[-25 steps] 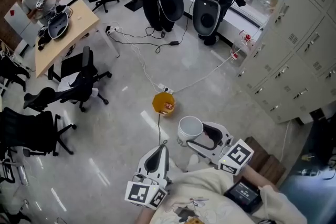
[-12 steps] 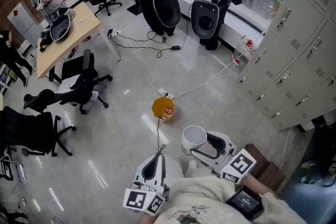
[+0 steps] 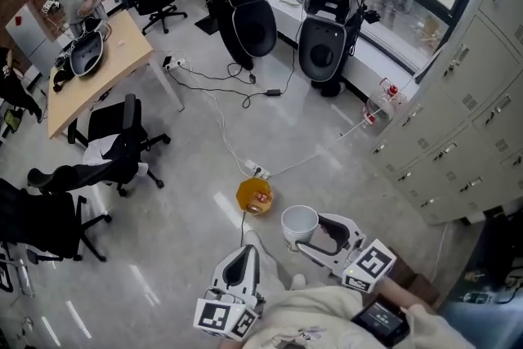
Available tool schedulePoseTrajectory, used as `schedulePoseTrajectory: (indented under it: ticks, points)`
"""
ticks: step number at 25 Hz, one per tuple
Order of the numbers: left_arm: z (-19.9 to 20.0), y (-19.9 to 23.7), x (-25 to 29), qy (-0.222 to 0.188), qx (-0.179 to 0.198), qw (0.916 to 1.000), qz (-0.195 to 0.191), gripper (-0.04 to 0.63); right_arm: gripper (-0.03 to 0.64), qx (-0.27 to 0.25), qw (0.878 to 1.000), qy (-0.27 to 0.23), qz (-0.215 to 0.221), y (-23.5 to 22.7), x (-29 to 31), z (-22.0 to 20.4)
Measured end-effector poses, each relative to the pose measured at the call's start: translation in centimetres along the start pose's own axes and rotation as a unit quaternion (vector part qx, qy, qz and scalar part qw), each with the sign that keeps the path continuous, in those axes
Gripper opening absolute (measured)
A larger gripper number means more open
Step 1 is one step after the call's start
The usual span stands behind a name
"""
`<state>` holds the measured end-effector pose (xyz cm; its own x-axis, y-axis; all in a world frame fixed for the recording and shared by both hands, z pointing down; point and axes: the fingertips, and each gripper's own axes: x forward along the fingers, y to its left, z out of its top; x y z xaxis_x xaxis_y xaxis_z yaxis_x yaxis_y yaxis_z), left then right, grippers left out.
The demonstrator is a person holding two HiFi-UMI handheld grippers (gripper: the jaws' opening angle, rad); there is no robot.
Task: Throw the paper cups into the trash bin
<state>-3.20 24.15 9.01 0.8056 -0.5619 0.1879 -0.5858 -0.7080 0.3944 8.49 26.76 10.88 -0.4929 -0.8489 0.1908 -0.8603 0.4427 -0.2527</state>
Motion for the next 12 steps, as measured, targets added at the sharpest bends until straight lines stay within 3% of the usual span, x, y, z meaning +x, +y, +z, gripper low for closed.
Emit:
schedulePoseTrajectory:
  ticks: [7, 12]
  points:
    - [5.7, 7.5, 6.4, 0.001, 0.004, 0.9997, -0.025, 0.005, 0.293, -0.018, 1.0, 0.004, 0.004, -3.6, 10.8, 4.6]
    - [7.4, 11.7, 9.5, 0.017, 0.012, 0.9993, -0.032, 0.005, 0.29, -0.02, 1.0, 0.011, 0.001, -5.7, 15.5, 5.4]
